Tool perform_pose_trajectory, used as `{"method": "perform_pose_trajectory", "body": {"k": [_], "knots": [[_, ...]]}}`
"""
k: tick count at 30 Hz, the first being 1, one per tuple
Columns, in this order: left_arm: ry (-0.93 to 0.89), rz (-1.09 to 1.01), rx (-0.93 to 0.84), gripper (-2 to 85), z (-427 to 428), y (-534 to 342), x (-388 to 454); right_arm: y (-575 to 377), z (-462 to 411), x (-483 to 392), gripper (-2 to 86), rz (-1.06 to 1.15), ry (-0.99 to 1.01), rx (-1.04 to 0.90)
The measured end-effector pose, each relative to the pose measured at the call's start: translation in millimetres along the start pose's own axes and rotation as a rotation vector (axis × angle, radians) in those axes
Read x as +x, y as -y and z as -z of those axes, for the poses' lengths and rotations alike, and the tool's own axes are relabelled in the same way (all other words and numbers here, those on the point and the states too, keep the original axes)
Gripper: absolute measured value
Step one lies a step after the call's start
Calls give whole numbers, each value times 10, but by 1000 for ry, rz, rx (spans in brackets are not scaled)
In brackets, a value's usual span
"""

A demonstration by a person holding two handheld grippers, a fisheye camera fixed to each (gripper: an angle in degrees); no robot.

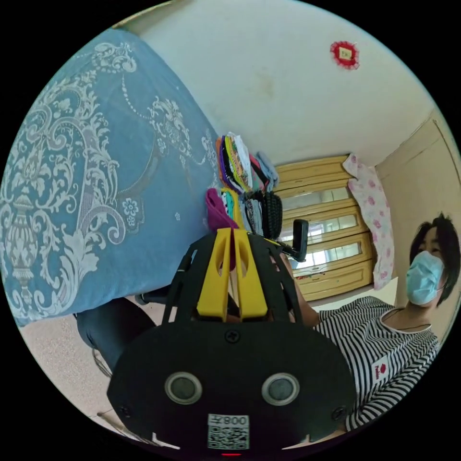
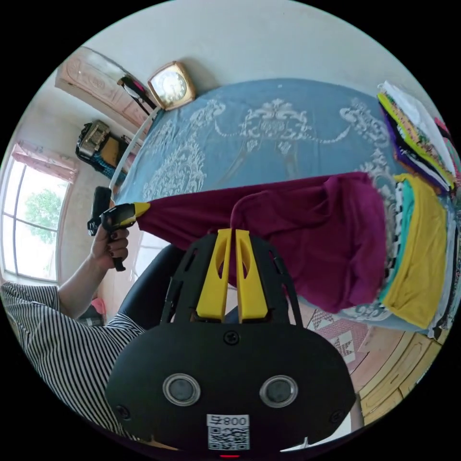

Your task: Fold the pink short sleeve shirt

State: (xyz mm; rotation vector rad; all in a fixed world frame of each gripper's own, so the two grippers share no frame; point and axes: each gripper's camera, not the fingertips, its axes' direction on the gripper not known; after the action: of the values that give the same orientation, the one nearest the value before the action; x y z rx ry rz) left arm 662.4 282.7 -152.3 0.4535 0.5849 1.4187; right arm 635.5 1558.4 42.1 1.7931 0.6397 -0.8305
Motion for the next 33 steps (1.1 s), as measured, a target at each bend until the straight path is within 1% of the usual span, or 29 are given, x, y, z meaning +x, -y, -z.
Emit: {"method": "perform_pose_trajectory", "body": {"k": [2, 4, 5, 7, 8, 10, 11, 13, 14, 16, 19, 21, 25, 28, 33], "knots": [[-9, -16, 68, 7, 456, 124, 229, 129, 452, 150, 12, -14, 15, 85], [-27, -29, 178, 7, 1144, 211, 525, 265, 1025, 341, 10, -24, 28, 193], [-30, -32, 207, 7, 1324, 222, 599, 296, 1150, 377, 10, -24, 23, 216], [-26, -49, 322, 7, 2045, 247, 914, 488, 1607, 502, 9, -11, 22, 290], [-26, -55, 347, 6, 2220, 256, 994, 553, 1705, 526, 9, -8, 19, 306], [-21, -89, 456, 6, 2910, 294, 1367, 868, 2081, 546, 8, 29, 38, 373], [-21, -102, 480, 7, 3066, 304, 1474, 955, 2174, 533, 8, 40, 41, 391], [-30, -180, 570, 7, 3623, 315, 1960, 1294, 2533, 436, 8, 91, 55, 464], [-29, -200, 590, 7, 3747, 310, 2089, 1373, 2626, 407, 7, 105, 62, 484], [-41, -287, 676, 7, 4209, 256, 2600, 1671, 2964, 334, 7, 149, 114, 549], [-48, -392, 778, 8, 4707, 138, 3193, 2013, 3249, 239, 7, 196, 137, 582], [-64, -446, 801, 8, 4920, 80, 3491, 2162, 3337, 163, 7, 226, 155, 589], [60, -476, 770, 9, 5137, 14, 3973, 2365, 3359, 57, 7, 273, 186, 599], [92, -428, 758, 9, 5195, 43, 3940, 2612, 3130, 84, 7, 261, 160, 542], [67, -317, 783, 9, 5284, 154, 3638, 3263, 2488, 93, 7, 229, 214, 409]]}}
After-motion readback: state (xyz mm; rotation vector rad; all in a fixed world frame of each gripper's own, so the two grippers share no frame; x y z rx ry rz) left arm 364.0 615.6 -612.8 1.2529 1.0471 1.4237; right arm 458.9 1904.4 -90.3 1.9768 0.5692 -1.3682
